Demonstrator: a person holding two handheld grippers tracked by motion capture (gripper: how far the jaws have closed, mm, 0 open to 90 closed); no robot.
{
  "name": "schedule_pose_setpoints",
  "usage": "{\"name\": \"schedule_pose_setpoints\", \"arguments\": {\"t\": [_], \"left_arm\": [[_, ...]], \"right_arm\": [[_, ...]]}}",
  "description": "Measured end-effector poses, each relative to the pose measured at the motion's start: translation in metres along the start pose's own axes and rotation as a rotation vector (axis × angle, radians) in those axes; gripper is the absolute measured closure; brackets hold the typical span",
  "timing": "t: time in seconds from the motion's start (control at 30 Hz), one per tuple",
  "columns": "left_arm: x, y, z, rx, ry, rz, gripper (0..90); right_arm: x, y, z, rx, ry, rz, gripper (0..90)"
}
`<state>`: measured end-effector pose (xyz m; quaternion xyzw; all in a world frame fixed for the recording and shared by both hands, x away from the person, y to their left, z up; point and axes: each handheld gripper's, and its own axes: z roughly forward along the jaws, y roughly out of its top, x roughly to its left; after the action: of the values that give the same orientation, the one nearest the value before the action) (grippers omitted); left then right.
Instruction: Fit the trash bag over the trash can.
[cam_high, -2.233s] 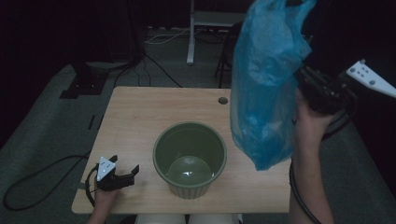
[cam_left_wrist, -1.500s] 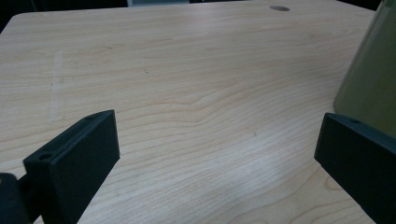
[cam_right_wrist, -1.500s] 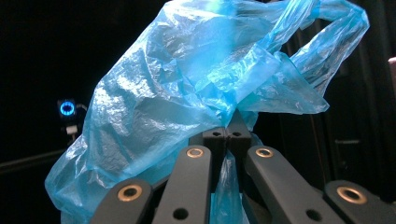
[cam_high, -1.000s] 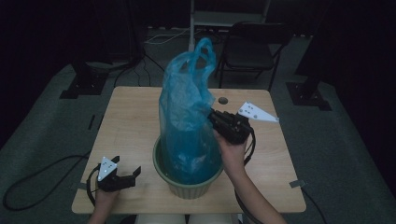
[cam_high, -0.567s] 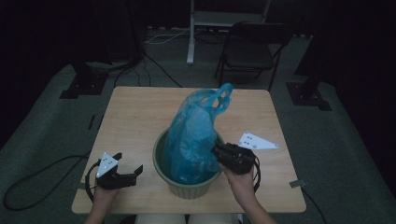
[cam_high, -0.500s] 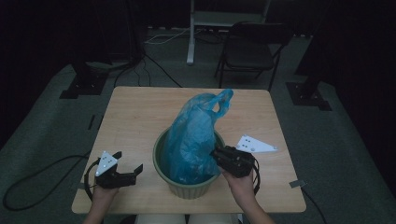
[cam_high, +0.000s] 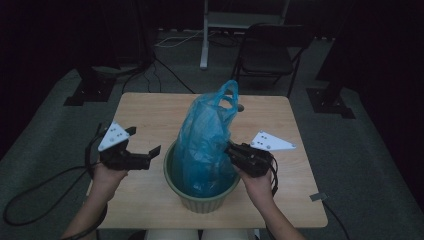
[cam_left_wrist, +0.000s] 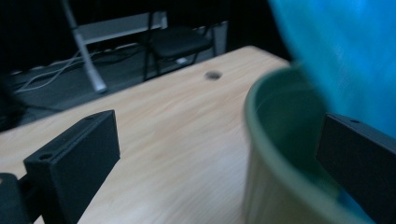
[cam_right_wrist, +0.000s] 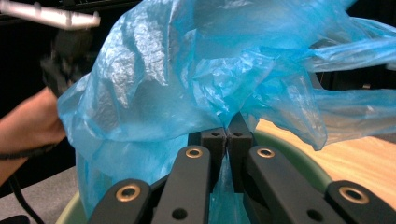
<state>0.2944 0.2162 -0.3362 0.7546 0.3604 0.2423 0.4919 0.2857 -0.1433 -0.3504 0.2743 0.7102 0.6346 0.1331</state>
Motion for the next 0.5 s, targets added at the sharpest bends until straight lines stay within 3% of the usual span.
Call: {"name": "schedule_pose_setpoints", "arguments": {"t": [0.17, 0.33, 0.4, 0.43, 0.5], "left_arm": [[-0.012, 0.033, 0.017, 0.019, -0.090, -0.047, 0.6], [-0.029, 0.046, 0.029, 0.042, -0.131, -0.026, 0.6], [-0.033, 0.049, 0.034, 0.065, -0.122, -0.028, 0.7], [-0.034, 0.048, 0.036, 0.063, -0.117, -0.031, 11.6], [-0.034, 0.047, 0.042, 0.088, -0.165, -0.027, 15.5]], "right_arm": [[0.003, 0.002, 0.004, 0.005, 0.012, -0.012, 89.6], [0.005, 0.001, 0.005, 0.005, 0.014, -0.019, 89.5], [0.005, 0.001, 0.005, 0.005, 0.015, -0.018, 89.5], [0.004, 0.001, 0.005, 0.002, 0.016, -0.018, 89.5], [0.004, 0.001, 0.004, -0.001, 0.016, -0.014, 89.5]]}}
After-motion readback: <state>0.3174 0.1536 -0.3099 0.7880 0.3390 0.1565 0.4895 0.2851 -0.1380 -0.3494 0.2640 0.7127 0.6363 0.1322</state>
